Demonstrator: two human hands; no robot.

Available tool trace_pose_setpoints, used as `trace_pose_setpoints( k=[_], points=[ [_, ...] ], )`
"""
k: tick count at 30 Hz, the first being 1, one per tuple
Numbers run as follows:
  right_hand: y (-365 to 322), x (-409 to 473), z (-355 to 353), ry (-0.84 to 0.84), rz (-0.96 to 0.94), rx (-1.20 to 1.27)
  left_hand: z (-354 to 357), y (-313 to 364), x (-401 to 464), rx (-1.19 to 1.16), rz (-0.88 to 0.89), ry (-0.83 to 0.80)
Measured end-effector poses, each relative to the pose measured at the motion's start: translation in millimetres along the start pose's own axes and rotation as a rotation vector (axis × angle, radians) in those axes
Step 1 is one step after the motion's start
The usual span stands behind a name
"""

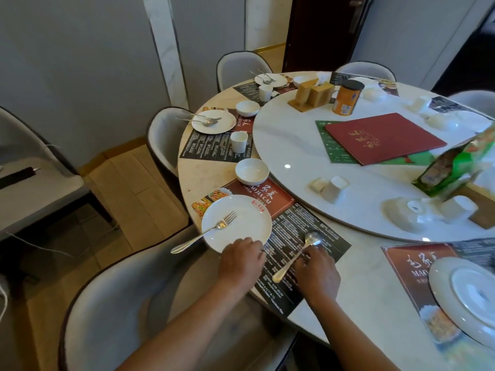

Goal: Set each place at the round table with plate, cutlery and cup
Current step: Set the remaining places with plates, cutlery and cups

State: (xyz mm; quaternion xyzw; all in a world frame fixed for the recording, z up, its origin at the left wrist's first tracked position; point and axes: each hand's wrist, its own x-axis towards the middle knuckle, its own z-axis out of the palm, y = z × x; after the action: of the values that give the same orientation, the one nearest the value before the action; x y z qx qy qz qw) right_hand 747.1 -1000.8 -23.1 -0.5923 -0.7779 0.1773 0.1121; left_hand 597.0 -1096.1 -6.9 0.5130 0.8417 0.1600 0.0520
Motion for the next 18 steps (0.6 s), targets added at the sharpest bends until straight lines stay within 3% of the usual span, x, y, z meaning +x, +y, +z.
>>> trace_pose_setpoints(
  k=[7,14,18],
  points=[
    [46,-2,-2,-0.062,-0.179,-0.161,31,66,7,0.007,0.082,-0.161],
    [58,1,-3,-0.101,-0.248,-0.143,40,82,21,0.144,0.077,-0.2],
    [57,8,-4,-0.13,-0.249,-0.16,35,79,20,0.095,0.035,-0.174]
  ],
)
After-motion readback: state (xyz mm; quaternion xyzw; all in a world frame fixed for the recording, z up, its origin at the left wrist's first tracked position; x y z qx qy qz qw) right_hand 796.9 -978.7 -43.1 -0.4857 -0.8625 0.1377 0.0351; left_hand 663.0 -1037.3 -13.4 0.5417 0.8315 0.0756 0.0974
